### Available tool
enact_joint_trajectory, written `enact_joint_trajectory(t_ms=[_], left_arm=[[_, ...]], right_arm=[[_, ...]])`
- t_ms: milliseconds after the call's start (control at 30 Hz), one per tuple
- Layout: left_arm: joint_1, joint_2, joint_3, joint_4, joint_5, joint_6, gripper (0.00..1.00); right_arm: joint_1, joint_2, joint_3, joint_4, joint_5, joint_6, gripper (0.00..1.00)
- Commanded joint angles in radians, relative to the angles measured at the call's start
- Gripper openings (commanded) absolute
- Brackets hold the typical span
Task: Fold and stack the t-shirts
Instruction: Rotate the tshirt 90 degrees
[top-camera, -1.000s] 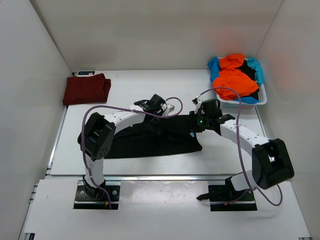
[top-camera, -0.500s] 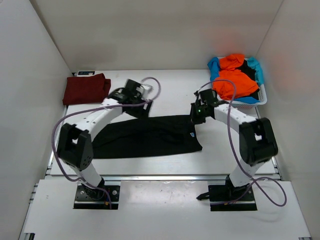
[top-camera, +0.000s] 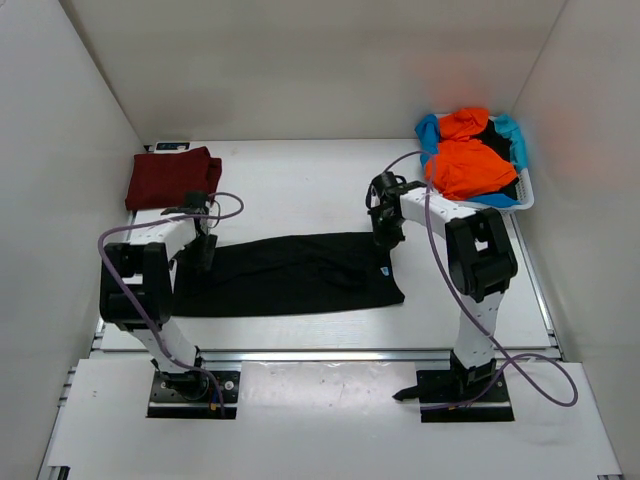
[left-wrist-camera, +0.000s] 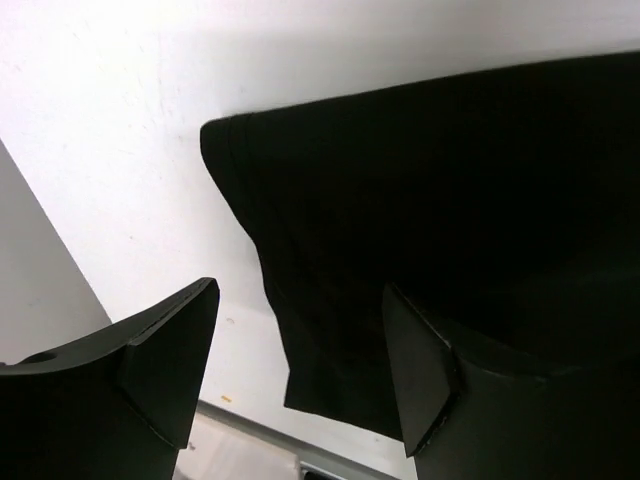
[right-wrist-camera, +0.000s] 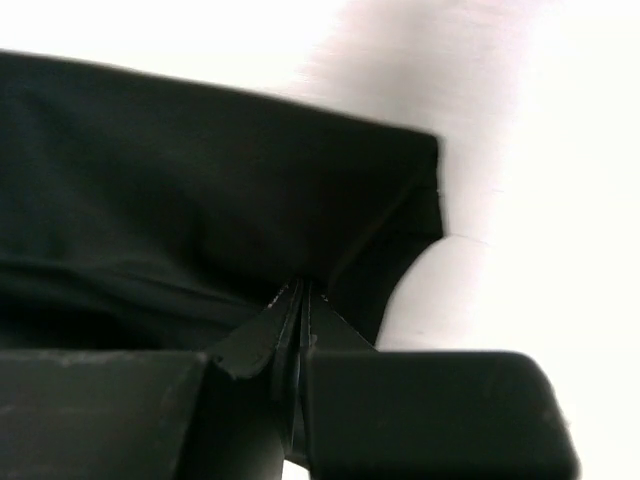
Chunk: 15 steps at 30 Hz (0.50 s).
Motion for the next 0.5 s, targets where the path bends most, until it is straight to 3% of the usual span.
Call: enact_joint_trajectory(t_ms=[0, 300, 467], left_arm=[[0.065, 0.039, 0.001, 0.002, -0.106, 0.042, 0.77], [0.032, 0.015, -0.115, 0.031, -0.118, 0.189, 0.76], [-0.033, -0.062, -0.201, 0.011, -0.026, 0.342, 0.74]], right_arm=[[-0.017, 0.045, 0.082, -0.057, 0.065, -0.038, 0.0], [-0.027, 0.349, 0.494, -0.14, 0.131, -0.036, 0.0], [-0.053, 0.336, 0.685, -0.126, 0.133, -0.076, 0.12]])
